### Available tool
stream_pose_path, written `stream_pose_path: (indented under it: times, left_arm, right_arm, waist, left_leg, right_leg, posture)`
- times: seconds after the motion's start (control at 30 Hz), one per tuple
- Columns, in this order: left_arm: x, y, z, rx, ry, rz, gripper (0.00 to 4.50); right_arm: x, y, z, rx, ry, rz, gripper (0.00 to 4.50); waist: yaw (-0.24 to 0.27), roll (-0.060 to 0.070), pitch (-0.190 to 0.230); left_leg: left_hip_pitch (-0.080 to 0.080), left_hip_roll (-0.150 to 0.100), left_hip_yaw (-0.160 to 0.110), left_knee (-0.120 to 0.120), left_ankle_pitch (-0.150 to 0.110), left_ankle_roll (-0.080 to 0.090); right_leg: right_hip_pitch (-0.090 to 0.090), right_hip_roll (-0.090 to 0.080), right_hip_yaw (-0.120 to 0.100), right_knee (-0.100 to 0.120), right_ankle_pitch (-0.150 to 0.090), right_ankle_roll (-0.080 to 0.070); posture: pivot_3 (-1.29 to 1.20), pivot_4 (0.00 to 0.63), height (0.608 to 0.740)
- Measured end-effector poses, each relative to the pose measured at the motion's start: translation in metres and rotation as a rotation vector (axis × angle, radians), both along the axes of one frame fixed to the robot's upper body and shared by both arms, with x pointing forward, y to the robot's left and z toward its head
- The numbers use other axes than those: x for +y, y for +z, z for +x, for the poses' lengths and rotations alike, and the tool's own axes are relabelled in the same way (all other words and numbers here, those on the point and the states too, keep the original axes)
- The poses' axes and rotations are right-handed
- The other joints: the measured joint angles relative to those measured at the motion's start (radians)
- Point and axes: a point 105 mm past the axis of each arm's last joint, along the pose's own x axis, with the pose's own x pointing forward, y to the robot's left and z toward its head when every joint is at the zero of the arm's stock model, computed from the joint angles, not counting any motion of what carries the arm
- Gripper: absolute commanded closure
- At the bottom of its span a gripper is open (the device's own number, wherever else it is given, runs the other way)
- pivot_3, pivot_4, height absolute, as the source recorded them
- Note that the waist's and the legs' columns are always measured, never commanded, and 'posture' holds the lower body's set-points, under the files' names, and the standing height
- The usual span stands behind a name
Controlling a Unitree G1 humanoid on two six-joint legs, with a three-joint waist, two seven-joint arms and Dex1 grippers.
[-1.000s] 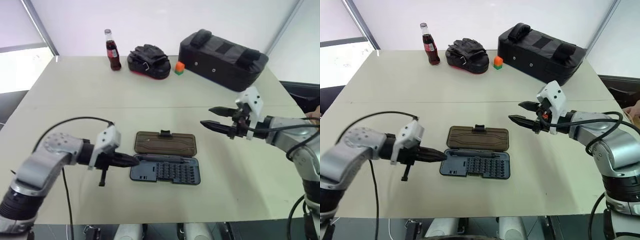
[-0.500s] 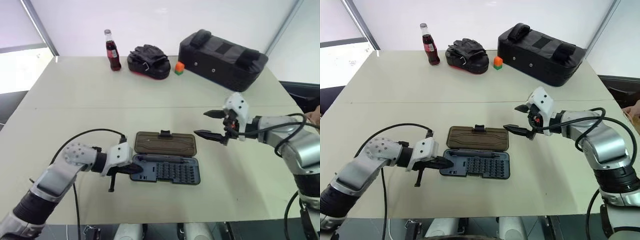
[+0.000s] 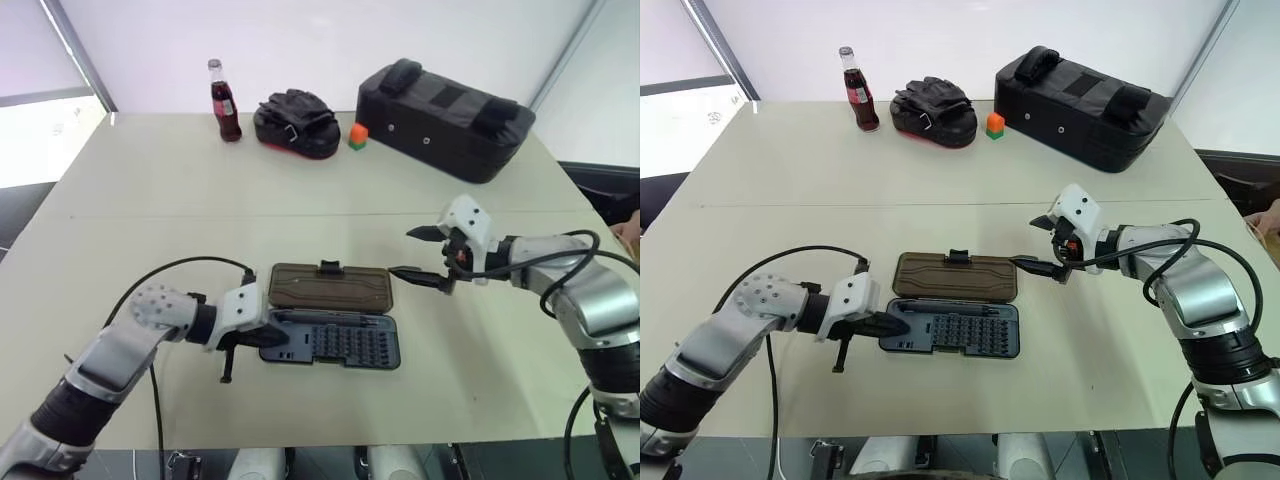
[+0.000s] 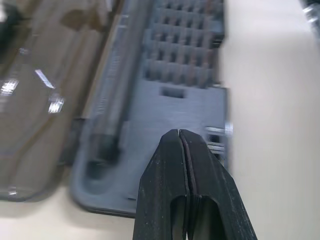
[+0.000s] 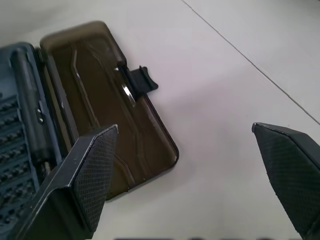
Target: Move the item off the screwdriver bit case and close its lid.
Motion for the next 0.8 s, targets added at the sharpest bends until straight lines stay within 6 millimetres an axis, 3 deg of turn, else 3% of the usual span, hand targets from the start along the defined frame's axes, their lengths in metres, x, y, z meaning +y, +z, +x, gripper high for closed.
stream_pose_path:
  times: [0.3,0.43,0.8]
  left_arm:
    - [0.003,0.002,0.006,-0.032,0.019,0.031,4.5]
    - [0.005,0.003,0.004,-0.029,0.027,0.046,4.5]
    - [-0.001,0.002,-0.005,-0.021,0.023,0.058,4.5]
  right_arm:
    - [0.02,-0.029,0.046,0.052,0.048,-0.176,0.02]
    - [0.031,-0.035,0.057,0.07,0.092,-0.231,0.02]
    - [0.037,-0.04,0.055,0.118,0.195,-0.317,0.02]
  waist:
    - [-0.007,0.001,0.0]
    - [-0.006,0.001,0.0]
    - [-0.003,0.002,0.0]
  left_leg:
    - [0.002,0.001,0.001,0.0,0.0,0.0]
    - [0.001,0.001,0.0,-0.001,0.0,0.0]
    - [0.001,0.0,0.0,-0.001,0.0,0.0]
  right_leg:
    - [0.0,0.001,0.0,0.001,0.0,0.0]
    - [0.0,0.001,0.0,0.001,0.0,0.0]
    - [0.0,0.001,0.0,0.0,0.0,0.0]
  posture:
    - [0.0,0.15,0.74]
    - [0.0,0.15,0.74]
    - [0.0,0.15,0.74]
